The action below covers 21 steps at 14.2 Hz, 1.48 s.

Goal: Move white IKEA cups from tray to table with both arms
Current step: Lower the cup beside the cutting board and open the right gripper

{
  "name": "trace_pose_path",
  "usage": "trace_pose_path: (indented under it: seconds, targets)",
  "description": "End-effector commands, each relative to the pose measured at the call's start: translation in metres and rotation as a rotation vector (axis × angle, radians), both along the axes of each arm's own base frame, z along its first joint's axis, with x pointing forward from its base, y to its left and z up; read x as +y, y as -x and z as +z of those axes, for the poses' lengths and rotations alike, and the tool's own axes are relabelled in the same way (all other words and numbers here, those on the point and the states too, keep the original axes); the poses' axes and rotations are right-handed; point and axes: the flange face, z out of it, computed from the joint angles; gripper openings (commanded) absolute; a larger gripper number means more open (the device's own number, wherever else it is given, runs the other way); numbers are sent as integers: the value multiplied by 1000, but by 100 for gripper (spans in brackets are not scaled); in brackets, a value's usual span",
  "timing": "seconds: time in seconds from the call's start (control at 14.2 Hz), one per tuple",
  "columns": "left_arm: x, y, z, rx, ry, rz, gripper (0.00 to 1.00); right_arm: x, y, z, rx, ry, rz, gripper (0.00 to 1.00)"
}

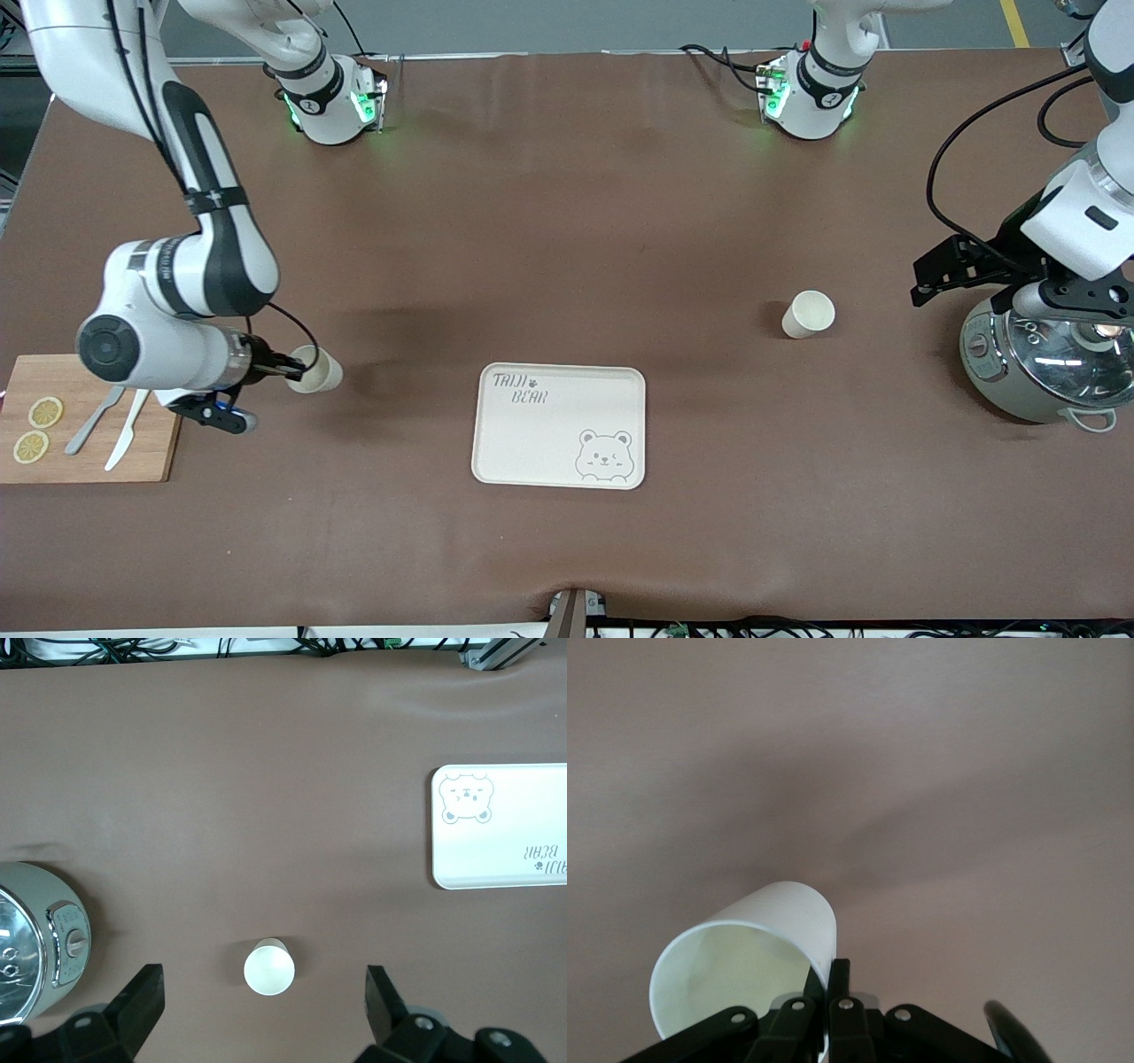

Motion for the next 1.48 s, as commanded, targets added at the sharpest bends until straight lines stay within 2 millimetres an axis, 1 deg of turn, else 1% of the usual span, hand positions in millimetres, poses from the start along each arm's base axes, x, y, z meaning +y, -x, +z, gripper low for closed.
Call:
trace_pose_path:
  seconds: [0.0, 0.07, 0.14, 0.35, 0.42, 0.49, 0.56, 0.63, 0.78, 0.92, 0.99, 1.06, 1.13, 1.2, 1.41]
  targets:
    - [1, 2, 4, 3, -27, 1, 100, -31, 14, 5, -8, -6, 62, 0]
    - [1, 2, 4, 3, -27, 1, 100, -39, 19, -5, -15, -11, 82, 0]
    - [1, 2, 4, 2, -26, 1, 100, -44, 24, -8, -37, -3, 100, 0]
    - [1, 2, 4, 0, -26, 0, 100, -77, 29, -17, -48, 28, 167, 0]
    - [1, 2, 4, -1, -26, 0, 100, -83, 37, -30, -65, 27, 180, 0]
    - [0, 1, 3, 0, -26, -2, 100, -89, 41, -33, -87, 31, 195, 0]
    - [0, 1, 3, 0, -26, -2, 100, -101, 43, -36, -89, 26, 213, 0]
    - [-1, 1, 2, 2, -26, -2, 100, -107, 43, -39, -98, 24, 226, 0]
    - [-2, 1, 1, 4, -26, 0, 100, -112, 53, -55, -120, 24, 237, 0]
    - [0, 1, 1, 3, -39, -6, 100, -112, 56, -59, -129, 25, 240, 0]
    - [0, 1, 2, -3, -79, -14, 100, -113, 56, -60, -132, 25, 235, 0]
    - [-1, 2, 2, -5, -129, -36, 100, -117, 56, -61, -141, 28, 233, 0]
    - [-2, 4, -1, 10, -152, -59, 100, -125, 57, -62, -142, 28, 222, 0]
    - [0, 6, -2, 31, -162, -77, 100, -130, 58, -62, -144, 27, 228, 0]
    - [0, 8, -7, 64, -165, -90, 100, -131, 57, -67, -144, 23, 239, 0]
